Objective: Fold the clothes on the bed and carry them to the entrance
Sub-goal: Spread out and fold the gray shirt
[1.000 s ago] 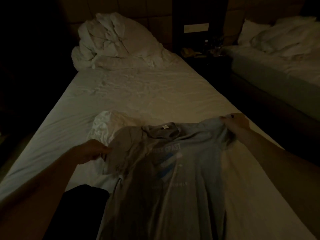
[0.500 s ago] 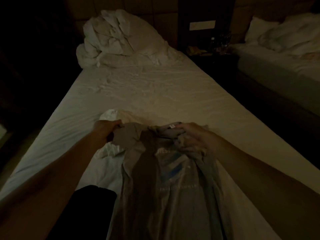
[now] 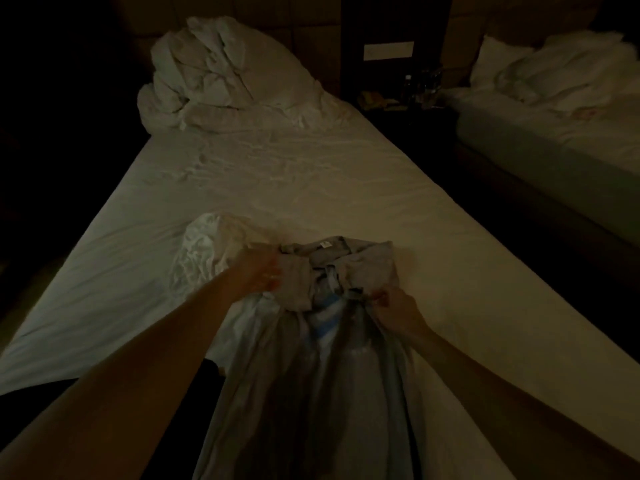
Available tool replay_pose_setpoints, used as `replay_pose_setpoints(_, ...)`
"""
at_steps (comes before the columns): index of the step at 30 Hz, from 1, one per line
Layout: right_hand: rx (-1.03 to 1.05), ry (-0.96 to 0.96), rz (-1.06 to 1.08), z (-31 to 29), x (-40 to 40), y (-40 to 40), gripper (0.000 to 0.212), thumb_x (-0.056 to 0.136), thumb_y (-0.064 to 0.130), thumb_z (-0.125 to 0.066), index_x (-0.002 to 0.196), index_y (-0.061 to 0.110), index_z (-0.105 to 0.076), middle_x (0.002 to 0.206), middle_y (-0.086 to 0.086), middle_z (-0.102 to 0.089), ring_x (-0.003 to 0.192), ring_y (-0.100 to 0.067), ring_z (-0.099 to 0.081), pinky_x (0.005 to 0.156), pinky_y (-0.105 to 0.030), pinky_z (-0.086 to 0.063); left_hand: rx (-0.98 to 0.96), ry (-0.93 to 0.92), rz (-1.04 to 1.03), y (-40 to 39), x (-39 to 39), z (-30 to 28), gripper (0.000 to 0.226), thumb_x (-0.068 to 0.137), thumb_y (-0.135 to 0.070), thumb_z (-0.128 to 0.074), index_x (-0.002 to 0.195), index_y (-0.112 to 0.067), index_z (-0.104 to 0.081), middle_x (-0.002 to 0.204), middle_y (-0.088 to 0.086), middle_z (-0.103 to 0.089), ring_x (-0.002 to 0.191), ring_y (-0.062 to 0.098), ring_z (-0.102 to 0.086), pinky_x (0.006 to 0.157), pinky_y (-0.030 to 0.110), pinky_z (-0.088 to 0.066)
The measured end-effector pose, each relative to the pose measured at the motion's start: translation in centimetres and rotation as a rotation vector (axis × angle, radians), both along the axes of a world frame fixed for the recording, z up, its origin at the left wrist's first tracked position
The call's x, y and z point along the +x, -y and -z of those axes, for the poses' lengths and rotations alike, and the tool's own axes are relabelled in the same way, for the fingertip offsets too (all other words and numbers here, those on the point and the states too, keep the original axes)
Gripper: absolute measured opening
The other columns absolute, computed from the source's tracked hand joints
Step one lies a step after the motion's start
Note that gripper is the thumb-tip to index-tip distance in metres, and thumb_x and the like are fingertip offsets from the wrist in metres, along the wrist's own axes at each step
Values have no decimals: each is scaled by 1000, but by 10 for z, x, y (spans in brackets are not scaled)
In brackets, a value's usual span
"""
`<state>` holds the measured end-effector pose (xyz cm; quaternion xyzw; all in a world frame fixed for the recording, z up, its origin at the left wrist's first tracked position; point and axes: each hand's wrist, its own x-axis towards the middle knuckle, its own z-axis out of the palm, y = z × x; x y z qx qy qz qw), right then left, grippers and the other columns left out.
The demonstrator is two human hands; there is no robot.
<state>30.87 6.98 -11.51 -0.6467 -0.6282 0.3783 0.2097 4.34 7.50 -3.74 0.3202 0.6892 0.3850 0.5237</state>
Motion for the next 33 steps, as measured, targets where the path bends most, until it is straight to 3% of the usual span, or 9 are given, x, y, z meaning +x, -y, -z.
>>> replay_pose_setpoints(3, -106, 167, -64, 7, 7, 37, 68, 85, 46, -69, 135, 7, -46, 133, -15, -55, 121, -33, -54, 89, -30, -44, -220, -738, 403, 41, -3, 8, 29, 89, -42, -65, 92, -13, -61, 88, 9, -60, 72, 19, -57, 57, 27, -46)
replay_pose_setpoints(6, -151, 446, -81, 13, 16, 79, 103, 71, 70, -68, 143, 7, -32, 138, -17, -46, 124, -37, -48, 97, -40, -43, -561, -1037, 784, 94, 0, 20, 67, 80, -55, -69, 131, -15, -51, 130, 8, -55, 116, 26, -55, 95, 35, -46)
replay_pose_setpoints(9, -160, 554, -97, 24, 34, 126, 98, 66, 82, -58, 136, 14, -46, 129, -11, -51, 117, -32, -54, 94, -41, -47, -668, -1237, 952, 138, 14, 37, 77, 78, -56, -68, 142, -20, -43, 147, 7, -44, 135, 30, -41, 105, 40, -37)
replay_pose_setpoints(13, -260, 500, -160, 31, 45, 185, 58, 79, 53, -64, 127, 21, -59, 127, -7, -62, 112, -28, -63, 92, -34, -52, -205, -1670, 1126, 187, 45, 58, 59, 91, -42, -56, 144, -23, -38, 151, 7, -36, 142, 31, -26, 117, 58, -10)
replay_pose_setpoints(16, -222, 424, -143, 24, 51, 201, 47, 92, 35, -55, 132, 11, -48, 132, -15, -55, 117, -35, -57, 95, -36, -49, -13, -1376, 989, 209, 60, 80, 48, 96, -30, -48, 142, -20, -37, 146, 9, -40, 131, 31, -43, 107, 46, -37)
replay_pose_setpoints(22, -126, 373, 24, -3, 112, 191, 60, 99, 40, -47, 146, 9, -26, 140, -19, -47, 121, -36, -52, 100, -43, -45, -285, -721, 756, 233, 65, 89, 112, 78, -16, -76, 155, -14, 6, 158, 11, -21, 135, 35, -37, 103, 41, -44)
replay_pose_setpoints(25, -80, 488, 23, -32, 131, 186, 55, 94, 48, -52, 131, 9, -43, 123, -14, -55, 102, -31, -58, 78, -33, -48, -352, -560, 594, 246, 67, 82, 71, 82, -6, -68, 144, -5, -33, 144, 14, -36, 124, 35, -45, 89, 34, -45)
replay_pose_setpoints(30, -160, 517, 19, -36, 139, 198, 91, 68, 76, -68, 124, 7, -53, 106, -8, -58, 87, -25, -59, 71, -29, -48, -361, -649, 546, 289, 78, 96, 11, 98, -11, -50, 106, -6, -55, 91, 11, -54, 81, 22, -53, 81, 33, -44)
replay_pose_setpoints(33, -301, 358, -104, -14, 141, 222, 86, 74, 64, -71, 132, 7, -44, 121, -10, -55, 99, -25, -58, 80, -31, -52, -280, -862, 440, 313, 88, 115, 30, 98, -17, -50, 127, -11, -51, 116, 10, -56, 108, 27, -57, 100, 35, -42)
